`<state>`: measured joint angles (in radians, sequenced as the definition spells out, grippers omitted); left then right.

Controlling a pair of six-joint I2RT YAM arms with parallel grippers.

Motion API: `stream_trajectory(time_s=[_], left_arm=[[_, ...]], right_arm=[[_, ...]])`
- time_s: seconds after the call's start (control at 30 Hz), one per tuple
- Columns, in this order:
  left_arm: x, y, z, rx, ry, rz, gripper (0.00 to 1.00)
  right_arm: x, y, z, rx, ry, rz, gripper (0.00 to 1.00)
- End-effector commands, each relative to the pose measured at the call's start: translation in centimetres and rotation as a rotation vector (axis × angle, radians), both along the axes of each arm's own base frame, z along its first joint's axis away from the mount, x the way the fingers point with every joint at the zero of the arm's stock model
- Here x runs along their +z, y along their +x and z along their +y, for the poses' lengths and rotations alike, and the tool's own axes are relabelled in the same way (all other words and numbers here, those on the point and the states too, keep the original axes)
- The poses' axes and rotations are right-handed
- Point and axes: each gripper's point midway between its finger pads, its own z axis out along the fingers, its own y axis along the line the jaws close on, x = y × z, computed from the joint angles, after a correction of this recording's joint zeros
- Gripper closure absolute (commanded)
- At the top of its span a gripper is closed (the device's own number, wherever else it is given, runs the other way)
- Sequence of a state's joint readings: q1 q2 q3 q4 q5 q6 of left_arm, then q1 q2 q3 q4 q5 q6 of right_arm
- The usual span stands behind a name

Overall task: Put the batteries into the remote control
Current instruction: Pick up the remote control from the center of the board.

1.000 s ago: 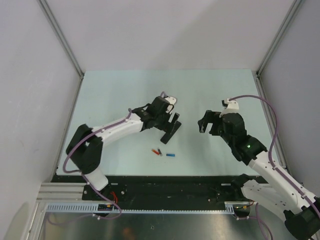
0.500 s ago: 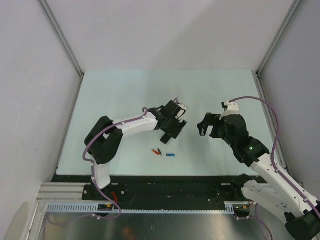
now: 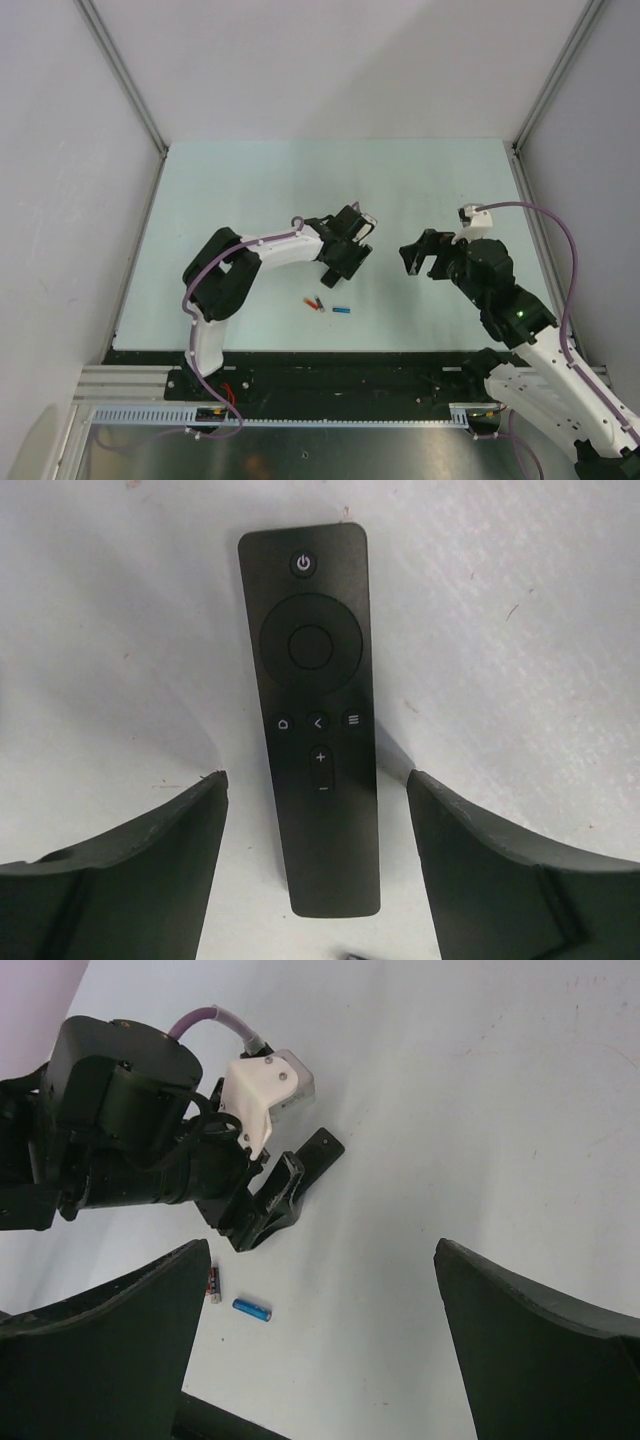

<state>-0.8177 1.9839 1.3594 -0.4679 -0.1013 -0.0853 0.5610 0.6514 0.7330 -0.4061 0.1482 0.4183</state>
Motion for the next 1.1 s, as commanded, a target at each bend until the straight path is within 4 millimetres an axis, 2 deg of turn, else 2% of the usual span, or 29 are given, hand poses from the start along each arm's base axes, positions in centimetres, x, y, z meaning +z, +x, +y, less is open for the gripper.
stream_trajectory(time_s=[0.0, 0.2, 0.47, 0.6, 0.67, 0.8, 0.9, 1.03, 1.07], left_arm=[[0.4, 1.0, -1.1, -0.039, -0.031, -0.015, 0.24], [-0.1, 1.2, -1.1, -0.037, -0.059, 0.017, 0.33], [-0.4, 1.0, -0.8, -0.045, -0.057, 0.027, 0.35], [-0.6, 1.3, -0.4, -0.042, -0.032, 0.01, 0.4], [-0.8, 1.4, 0.0, -0.042, -0.01, 0.0, 0.44], [-0.9, 1.4, 0.4, -0.035, 0.002, -0.007, 0.61], [-0.1, 1.6, 0.3, -0.024, -0.013, -0.019, 0.68], [3.3, 2.0, -0.6, -0.011, -0.09, -0.06, 0.7], [5.0, 2.2, -0.8, -0.008, -0.127, -0.08, 0.7]], right_arm=[[0.3, 0.0, 0.4, 0.013, 0.012, 0.0, 0.0], [0.2, 0.0, 0.4, 0.013, 0.009, 0.005, 0.0], [0.1, -0.1, 0.2, 0.005, 0.003, 0.009, 0.0], [0.0, -0.2, 0.0, 0.001, -0.001, 0.012, 0.0], [0.0, -0.2, 0.0, -0.001, -0.002, 0.013, 0.0], [-0.2, -0.3, -0.1, -0.003, -0.007, 0.019, 0.0], [-0.2, -0.3, -0.1, -0.002, -0.005, 0.016, 0.0], [0.4, -0.3, 0.1, 0.002, 0.019, 0.001, 0.0], [0.5, -0.4, 0.0, -0.003, 0.026, 0.004, 0.0]])
